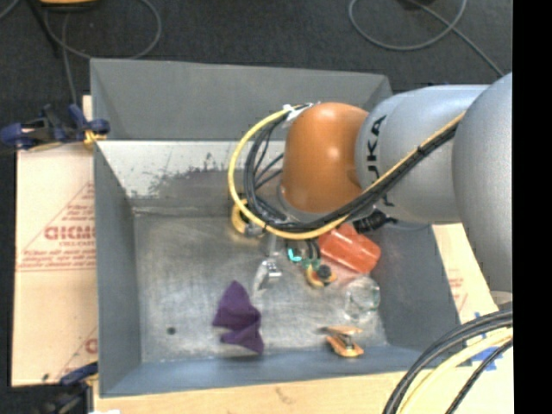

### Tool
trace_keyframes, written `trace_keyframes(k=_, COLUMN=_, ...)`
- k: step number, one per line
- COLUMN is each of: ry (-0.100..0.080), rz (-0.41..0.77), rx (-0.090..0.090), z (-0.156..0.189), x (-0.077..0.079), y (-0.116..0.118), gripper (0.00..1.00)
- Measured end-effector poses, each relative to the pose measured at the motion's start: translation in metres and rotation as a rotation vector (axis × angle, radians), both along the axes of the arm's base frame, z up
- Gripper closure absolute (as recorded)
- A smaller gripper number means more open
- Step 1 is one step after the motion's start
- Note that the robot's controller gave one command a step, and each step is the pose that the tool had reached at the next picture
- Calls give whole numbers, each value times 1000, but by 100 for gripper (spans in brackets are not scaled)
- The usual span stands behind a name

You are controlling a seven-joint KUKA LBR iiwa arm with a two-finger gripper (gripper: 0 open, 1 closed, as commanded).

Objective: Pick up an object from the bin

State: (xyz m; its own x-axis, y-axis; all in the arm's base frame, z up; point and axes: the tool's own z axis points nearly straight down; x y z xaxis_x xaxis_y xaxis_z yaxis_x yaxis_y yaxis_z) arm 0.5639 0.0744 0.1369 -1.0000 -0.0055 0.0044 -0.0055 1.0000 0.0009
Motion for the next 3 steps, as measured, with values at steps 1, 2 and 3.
trace_keyframes(k=1, ry=-7, rz=-2, rx=1, z=4, x=2, y=0, gripper=0)
trace_keyframes(k=2, ry=-3, rz=302, rx=-3, z=-53, x=-49, y=65, gripper=100)
trace_keyframes(k=3, ry=-3, rz=301, rx=-3, z=-53, x=-49, y=65, gripper=100)
